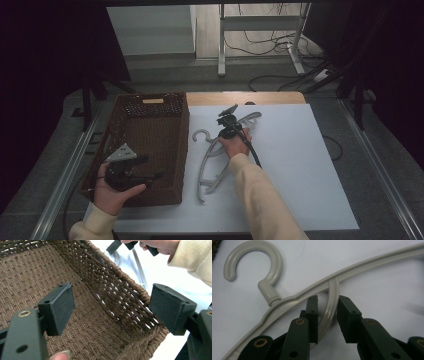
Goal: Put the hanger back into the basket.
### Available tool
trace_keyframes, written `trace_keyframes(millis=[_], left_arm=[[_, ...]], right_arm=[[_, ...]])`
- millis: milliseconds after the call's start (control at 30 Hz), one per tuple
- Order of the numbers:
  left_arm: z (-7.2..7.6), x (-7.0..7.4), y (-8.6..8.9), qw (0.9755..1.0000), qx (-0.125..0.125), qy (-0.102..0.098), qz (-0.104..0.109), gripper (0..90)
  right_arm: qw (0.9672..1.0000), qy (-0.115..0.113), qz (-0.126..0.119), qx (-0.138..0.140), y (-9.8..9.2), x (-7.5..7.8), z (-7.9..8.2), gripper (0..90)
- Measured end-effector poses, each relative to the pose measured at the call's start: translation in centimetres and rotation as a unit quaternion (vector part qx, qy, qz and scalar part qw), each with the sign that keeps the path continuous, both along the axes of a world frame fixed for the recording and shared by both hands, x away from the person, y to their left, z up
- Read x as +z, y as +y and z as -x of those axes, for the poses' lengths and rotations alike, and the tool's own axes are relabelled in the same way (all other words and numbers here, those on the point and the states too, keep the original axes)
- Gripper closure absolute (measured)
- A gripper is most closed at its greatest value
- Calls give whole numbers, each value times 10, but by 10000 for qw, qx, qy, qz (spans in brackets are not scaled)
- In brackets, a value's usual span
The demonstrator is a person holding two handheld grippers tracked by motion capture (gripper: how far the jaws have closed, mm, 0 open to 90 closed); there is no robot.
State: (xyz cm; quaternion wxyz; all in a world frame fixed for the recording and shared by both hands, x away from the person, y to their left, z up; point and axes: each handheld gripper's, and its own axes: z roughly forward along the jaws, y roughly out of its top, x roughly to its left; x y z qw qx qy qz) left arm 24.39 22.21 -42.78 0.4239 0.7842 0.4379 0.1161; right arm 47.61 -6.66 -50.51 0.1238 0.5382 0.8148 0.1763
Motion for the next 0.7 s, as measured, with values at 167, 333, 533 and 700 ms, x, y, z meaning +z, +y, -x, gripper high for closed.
trace_keyframes(millis=[167,333,533,700], left_arm=[[0,0,0,10000,-10,-8,0,205],[0,0,1,10000,-20,-4,21,205],[-1,-1,2,10000,5,17,13,205],[0,-1,1,10000,-6,9,10,205]], right_arm=[[9999,-8,19,-105,1,0,-1,737],[9994,-16,-159,-292,-5,2,-4,794],[9997,-92,-42,-226,-8,3,-3,807],[9997,-161,-90,-155,-11,7,-3,808]])
